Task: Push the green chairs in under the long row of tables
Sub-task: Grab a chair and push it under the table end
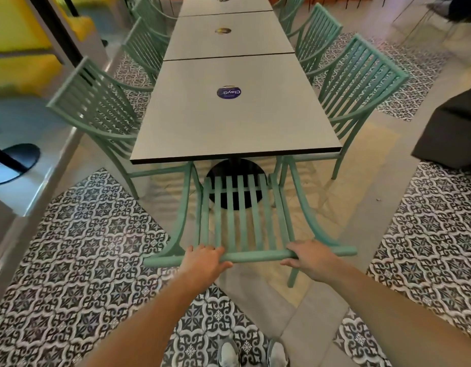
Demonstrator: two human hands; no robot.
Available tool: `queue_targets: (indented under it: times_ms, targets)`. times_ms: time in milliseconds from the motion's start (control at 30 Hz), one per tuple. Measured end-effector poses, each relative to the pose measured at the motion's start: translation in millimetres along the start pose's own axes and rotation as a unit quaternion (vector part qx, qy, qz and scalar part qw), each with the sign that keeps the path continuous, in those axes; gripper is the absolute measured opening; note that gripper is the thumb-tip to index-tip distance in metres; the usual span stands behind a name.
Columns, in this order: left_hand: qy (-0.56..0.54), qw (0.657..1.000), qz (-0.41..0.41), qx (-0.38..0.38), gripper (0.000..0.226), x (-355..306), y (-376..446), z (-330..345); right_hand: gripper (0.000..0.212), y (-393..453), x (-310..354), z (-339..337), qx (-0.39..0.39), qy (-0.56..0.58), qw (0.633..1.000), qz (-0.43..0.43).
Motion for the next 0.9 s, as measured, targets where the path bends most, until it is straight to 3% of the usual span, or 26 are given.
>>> queue_targets:
  times_ms: [333, 433, 500, 533, 567, 600, 633, 667, 700, 733, 767, 800, 833, 900]
  targets:
    - [-0.016, 1.000, -0.012, 0.008, 0.055, -12, -19, 20, 0.036, -28, -1, 7, -0.021, -0.022, 1.000, 0.007]
    - [-0.102, 0.993, -0.049, -0.029, 0.069, -3, -21, 14, 0.059, -37, -3, 2, -0.028, -0.016, 0.998, 0.044]
    - [-0.179, 0.972, -0.130, -0.082, 0.066, 23, -27, 5, 0.062, -48, -17, -17, -0.120, 0.050, 0.986, 0.103]
    - [-0.208, 0.953, -0.192, -0.108, 0.061, 48, -31, 10, 0.056, -61, -32, -33, -0.224, 0.101, 0.958, 0.145]
    - [-0.236, 0.926, -0.261, -0.136, 0.059, 75, -41, 15, 0.055, -77, -57, -38, -0.322, 0.166, 0.908, 0.210]
    - [-0.269, 0.892, -0.329, -0.155, 0.061, 100, -53, 25, 0.061, -97, -87, -32, -0.384, 0.265, 0.833, 0.297]
    - [-0.326, 0.848, -0.387, -0.156, 0.064, 120, -66, 42, 0.070, -112, -112, -10, -0.395, 0.403, 0.733, 0.380]
    - [-0.408, 0.792, -0.430, -0.146, 0.066, 129, -78, 59, 0.075, -117, -124, 20, -0.361, 0.550, 0.618, 0.431]
    - [-0.501, 0.726, -0.454, -0.126, 0.062, 128, -86, 75, 0.073, -111, -126, 49, -0.302, 0.661, 0.525, 0.443]
    - [-0.593, 0.654, -0.459, -0.103, 0.054, 122, -90, 90, 0.065, -104, -116, 64, -0.241, 0.737, 0.465, 0.427]
    - [-0.670, 0.583, -0.450, -0.096, 0.046, 114, -89, 97, 0.057, -96, -110, 70, -0.208, 0.774, 0.444, 0.400]
    - [-0.722, 0.531, -0.433, -0.097, 0.040, 109, -85, 99, 0.052, -91, -110, 68, -0.206, 0.780, 0.451, 0.382]
    - [-0.751, 0.500, -0.419, -0.101, 0.036, 109, -80, 100, 0.049, -87, -110, 64, -0.217, 0.773, 0.468, 0.370]
    - [-0.771, 0.475, -0.411, -0.104, 0.032, 112, -73, 102, 0.045, -85, -111, 59, -0.239, 0.754, 0.487, 0.371]
Point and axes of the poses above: each hand's wrist, its own y-axis towards the middle knuckle, its own z-axis out of the palm, x = y × z, the point moved 9 cm from there along y, towards the middle knuckle, and after that the axes turned 4 degrees about y, right-handed, at the moved point
